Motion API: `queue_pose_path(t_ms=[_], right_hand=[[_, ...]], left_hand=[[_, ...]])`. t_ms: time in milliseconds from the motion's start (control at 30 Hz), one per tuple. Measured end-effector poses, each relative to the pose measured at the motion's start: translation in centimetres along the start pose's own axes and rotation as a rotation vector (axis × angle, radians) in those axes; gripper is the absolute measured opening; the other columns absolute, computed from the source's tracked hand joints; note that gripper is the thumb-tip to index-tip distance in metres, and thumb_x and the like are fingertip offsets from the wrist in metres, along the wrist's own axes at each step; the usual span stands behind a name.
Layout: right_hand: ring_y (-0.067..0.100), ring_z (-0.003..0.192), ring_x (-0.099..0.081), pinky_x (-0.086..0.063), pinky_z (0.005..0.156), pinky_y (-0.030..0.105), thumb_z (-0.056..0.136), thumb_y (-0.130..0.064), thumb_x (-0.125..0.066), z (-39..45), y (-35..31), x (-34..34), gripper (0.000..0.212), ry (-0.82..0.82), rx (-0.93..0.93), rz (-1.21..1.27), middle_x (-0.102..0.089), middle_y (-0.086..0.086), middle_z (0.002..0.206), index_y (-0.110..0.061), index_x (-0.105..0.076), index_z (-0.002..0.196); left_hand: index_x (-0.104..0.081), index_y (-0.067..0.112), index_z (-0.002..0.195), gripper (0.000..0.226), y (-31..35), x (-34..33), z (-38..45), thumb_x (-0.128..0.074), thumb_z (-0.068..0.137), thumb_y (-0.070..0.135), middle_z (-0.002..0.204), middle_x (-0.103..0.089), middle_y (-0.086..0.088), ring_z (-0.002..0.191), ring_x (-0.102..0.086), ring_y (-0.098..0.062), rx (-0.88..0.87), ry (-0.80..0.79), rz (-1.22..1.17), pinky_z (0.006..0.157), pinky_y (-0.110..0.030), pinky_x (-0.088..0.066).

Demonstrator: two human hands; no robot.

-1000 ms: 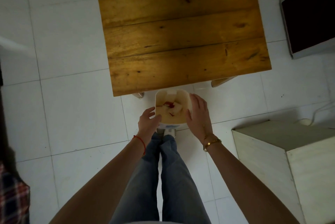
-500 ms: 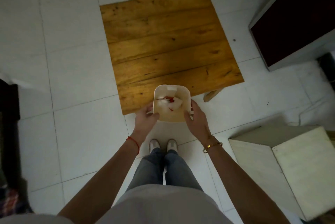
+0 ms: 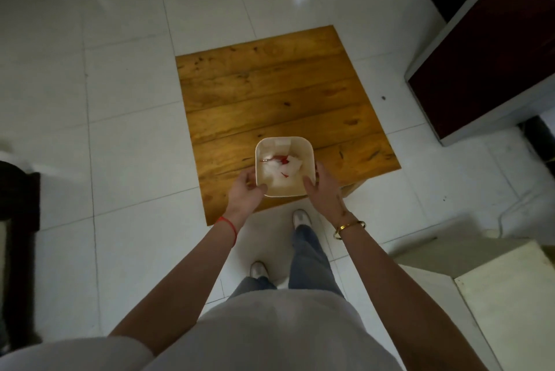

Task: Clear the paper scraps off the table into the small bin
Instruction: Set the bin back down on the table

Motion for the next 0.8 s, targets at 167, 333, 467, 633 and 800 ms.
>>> queue_pose_path(t_ms=[167,333,467,633,800], right_hand=[[0.020,0.115,-0.059,-0.047,0.086,0.017,0.094,-0.028,-0.059,6.4,1.1,1.0,0.047,-0.087,-0.044,-0.024,-0.061,0.008,0.126,-0.013,-0.045,0.136],[0.014,0.113,-0.057,-0.042,0.067,0.002,0.096,-0.027,-0.054,14.2,3.0,2.3,0.041,-0.227,-0.030,-0.034,-0.060,0.005,0.125,-0.014,-0.044,0.134],[0.008,0.100,-0.058,-0.043,0.063,0.006,0.096,-0.028,-0.054,19.8,4.5,2.4,0.038,-0.289,-0.040,-0.058,-0.056,-0.010,0.109,-0.018,-0.045,0.132],[-0.012,0.081,-0.050,-0.041,0.055,0.002,0.095,-0.031,-0.054,24.9,5.8,1.6,0.042,-0.337,-0.059,-0.104,-0.052,-0.016,0.103,-0.020,-0.045,0.134],[-0.006,0.076,-0.050,-0.038,0.053,0.005,0.096,-0.029,-0.052,27.0,7.4,0.8,0.039,-0.366,-0.106,-0.161,-0.053,-0.014,0.101,-0.017,-0.046,0.132]], left_hand=[[-0.049,0.018,0.133,0.049,2.6,-1.9,4.7,-0.062,0.086,0.015,0.121,-0.059,-0.001,0.096,-0.052,-0.013,-0.005,0.022,0.041,0.064,-0.015,-0.039],[-0.048,0.020,0.134,0.052,5.7,-3.9,10.8,-0.063,0.085,0.016,0.126,-0.061,-0.004,0.105,-0.055,-0.017,0.029,0.047,0.063,0.084,-0.030,-0.046],[-0.049,0.020,0.133,0.052,7.6,-5.3,15.2,-0.062,0.083,0.014,0.119,-0.061,0.001,0.101,-0.058,-0.014,0.056,0.053,0.014,0.075,-0.021,-0.049],[-0.053,0.020,0.129,0.051,8.5,-6.6,19.5,-0.061,0.079,0.008,0.102,-0.059,0.010,0.083,-0.057,0.001,0.085,0.039,-0.003,0.055,-0.008,-0.041],[-0.052,0.018,0.131,0.054,8.0,-7.1,22.2,-0.060,0.078,0.010,0.111,-0.061,0.003,0.100,-0.060,-0.018,0.131,0.025,-0.003,0.081,-0.030,-0.049]])
Point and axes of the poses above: each hand's wrist, its own z-axis towards the middle knuckle, its own x-axis out of the back of the hand, y = z × x, the point moved 3 cm from there along z, towards the middle knuckle
